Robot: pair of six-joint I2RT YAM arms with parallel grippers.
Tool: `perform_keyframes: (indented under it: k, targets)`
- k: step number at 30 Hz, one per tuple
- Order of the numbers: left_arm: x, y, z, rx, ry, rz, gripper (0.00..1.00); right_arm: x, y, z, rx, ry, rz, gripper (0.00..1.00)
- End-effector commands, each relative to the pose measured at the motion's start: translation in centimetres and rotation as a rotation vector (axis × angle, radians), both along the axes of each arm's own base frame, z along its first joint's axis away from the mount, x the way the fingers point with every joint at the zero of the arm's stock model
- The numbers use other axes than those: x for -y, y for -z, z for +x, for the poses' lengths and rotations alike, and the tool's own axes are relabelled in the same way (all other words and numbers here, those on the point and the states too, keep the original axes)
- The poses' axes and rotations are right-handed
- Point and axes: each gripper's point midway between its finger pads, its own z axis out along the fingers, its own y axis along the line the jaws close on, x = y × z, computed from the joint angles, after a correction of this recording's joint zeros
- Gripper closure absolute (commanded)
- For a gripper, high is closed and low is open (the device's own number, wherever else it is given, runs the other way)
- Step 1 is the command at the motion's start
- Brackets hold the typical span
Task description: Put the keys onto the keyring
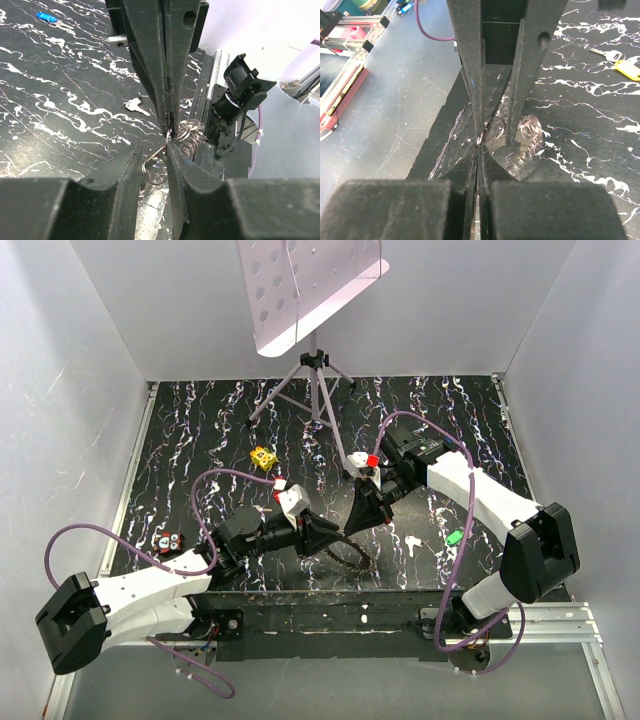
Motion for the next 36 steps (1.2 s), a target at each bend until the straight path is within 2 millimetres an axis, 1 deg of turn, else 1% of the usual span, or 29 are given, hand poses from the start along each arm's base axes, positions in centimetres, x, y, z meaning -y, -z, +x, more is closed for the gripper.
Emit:
perform_keyframes:
  k: [1, 2, 4, 5, 9, 10, 11, 13, 17, 20, 23, 29, 33, 36]
  targets:
    - [0.2, -1.0, 0.3, 0.023, -0.002, -0.008, 0.8, -0.5, -1.3, -0.1, -0.011, -0.014, 0.053, 0.99]
    - [0.2, -1.1, 0.3, 0.022, -0.003, -0.01, 0.84, -0.5, -1.2, 0.0, -0.009, -0.014, 0.052, 0.99]
    - [0.2, -1.1, 0.3, 0.023, -0.003, -0.008, 0.97, -0.5, -1.2, 0.0, -0.009, -0.014, 0.05, 0.99]
    - [0.2, -1.0, 0.3, 0.022, -0.002, -0.005, 1.0, -0.5, -1.1, 0.0, -0.013, -0.013, 0.048, 0.99]
    - [0.1, -0.6, 0.3, 0.022, -0.004, 0.019, 1.0, -0.5, -1.1, 0.0, -0.017, -0.012, 0.043, 0.99]
    - [0.0, -0.4, 0.3, 0.025, -0.005, 0.033, 1.0, -0.5, -1.2, 0.0, -0.011, -0.011, 0.042, 0.95]
    - [-0.1, -0.5, 0.3, 0.035, -0.004, 0.041, 1.0, -0.4, -1.2, 0.1, -0.012, -0.007, 0.036, 0.9]
    - [-0.4, -0.1, 0.3, 0.068, 0.005, 0.094, 1.0, -0.2, -1.4, 0.2, 0.005, -0.001, 0.035, 0.81]
    - [-1.2, 0.3, 0.1, 0.146, 0.043, 0.213, 1.0, 0.6, -2.3, 0.7, 0.029, 0.03, 0.059, 0.67]
    - [-1.5, 0.2, -0.2, 0.2, 0.08, 0.264, 1.0, 1.3, -2.8, 1.2, 0.038, 0.061, 0.078, 0.64]
    - [-1.4, 0.2, -0.3, 0.212, 0.097, 0.275, 1.0, 1.5, -2.6, 1.3, 0.043, 0.065, 0.088, 0.62]
    - [-0.2, 0.1, -0.3, 0.17, 0.117, 0.229, 1.0, 1.1, -2.3, 0.9, 0.036, 0.044, 0.098, 0.6]
    - [0.6, -0.3, -0.4, 0.12, 0.122, 0.179, 1.0, 0.7, -1.5, 0.7, 0.028, 0.031, 0.076, 0.6]
    - [0.8, -0.6, -0.3, 0.111, 0.119, 0.161, 1.0, 0.4, -0.3, 0.5, 0.03, 0.021, 0.038, 0.6]
